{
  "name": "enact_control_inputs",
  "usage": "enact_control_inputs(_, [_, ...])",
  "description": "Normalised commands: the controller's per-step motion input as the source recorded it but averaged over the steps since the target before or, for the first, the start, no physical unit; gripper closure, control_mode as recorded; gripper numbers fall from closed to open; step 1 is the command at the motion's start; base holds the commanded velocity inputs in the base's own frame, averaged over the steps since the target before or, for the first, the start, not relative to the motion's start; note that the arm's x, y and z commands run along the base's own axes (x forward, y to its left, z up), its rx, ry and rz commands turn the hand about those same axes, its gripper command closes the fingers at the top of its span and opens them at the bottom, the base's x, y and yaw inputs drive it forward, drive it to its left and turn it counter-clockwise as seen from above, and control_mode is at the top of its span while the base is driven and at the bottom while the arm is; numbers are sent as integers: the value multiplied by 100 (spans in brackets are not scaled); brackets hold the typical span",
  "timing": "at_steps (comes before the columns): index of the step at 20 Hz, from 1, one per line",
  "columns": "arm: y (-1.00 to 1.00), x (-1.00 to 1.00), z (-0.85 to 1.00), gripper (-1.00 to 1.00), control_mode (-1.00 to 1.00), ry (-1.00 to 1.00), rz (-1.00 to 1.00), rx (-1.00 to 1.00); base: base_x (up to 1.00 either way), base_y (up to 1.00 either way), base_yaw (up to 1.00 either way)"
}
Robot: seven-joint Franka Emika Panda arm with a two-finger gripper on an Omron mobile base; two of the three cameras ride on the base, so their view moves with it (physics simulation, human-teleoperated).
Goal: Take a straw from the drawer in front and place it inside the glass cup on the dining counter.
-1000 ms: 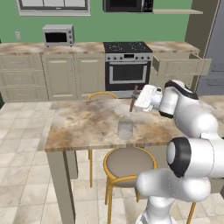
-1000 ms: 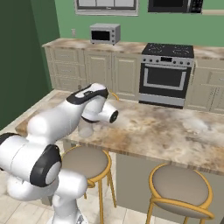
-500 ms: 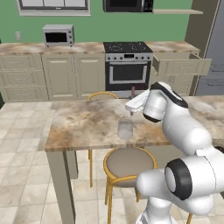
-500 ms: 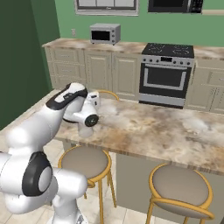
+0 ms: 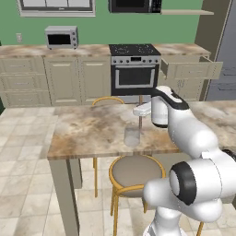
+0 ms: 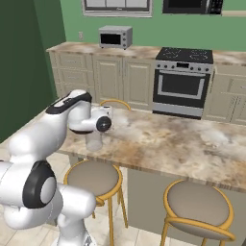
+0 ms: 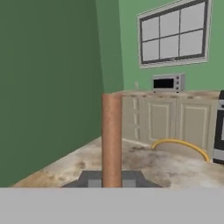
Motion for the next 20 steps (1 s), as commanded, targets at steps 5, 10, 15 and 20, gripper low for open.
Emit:
enact_control_inputs(5, [1, 1, -7, 100, -100, 22, -14, 0, 0, 0, 0])
enact_control_inputs(10, [0, 0, -3, 100, -100, 22, -16, 1, 0, 0, 0])
enact_control_inputs(15, [12, 3, -22, 100, -100, 20, -12, 1, 0, 0, 0])
enact_control_inputs(20, [4, 8, -13, 100, -100, 15, -9, 0, 0, 0, 0])
